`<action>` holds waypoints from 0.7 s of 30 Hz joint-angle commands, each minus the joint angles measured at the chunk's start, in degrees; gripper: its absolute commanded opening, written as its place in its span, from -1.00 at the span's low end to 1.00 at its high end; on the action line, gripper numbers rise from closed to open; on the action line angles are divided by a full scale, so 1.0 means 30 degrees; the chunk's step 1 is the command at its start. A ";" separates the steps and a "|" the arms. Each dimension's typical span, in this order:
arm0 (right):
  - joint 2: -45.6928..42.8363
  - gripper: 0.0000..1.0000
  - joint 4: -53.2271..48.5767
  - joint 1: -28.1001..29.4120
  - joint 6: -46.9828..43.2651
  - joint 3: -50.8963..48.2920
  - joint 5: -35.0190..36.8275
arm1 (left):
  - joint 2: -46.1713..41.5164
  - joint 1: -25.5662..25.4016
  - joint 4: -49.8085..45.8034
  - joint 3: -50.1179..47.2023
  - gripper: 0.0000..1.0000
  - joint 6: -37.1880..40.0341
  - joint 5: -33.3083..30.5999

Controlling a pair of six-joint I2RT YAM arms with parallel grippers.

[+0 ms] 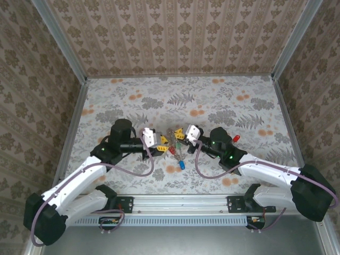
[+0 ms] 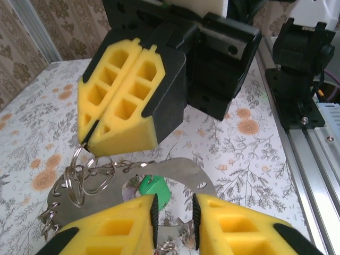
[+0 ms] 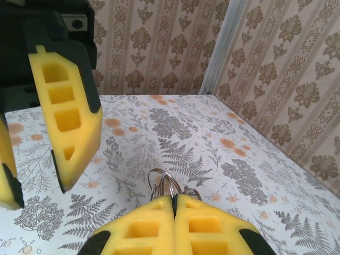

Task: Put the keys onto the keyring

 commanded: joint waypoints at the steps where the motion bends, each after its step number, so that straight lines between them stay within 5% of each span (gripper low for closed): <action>1: -0.0242 -1.00 0.1268 -0.0033 -0.0319 0.0447 -0.0786 | 0.0152 0.0267 0.0392 -0.0088 -0.27 0.0582 0.0284; 21: 0.0005 -1.00 0.0636 -0.0007 -0.0665 0.0652 -0.2085 | 0.1040 0.0942 0.1245 0.0478 0.23 0.0966 0.0868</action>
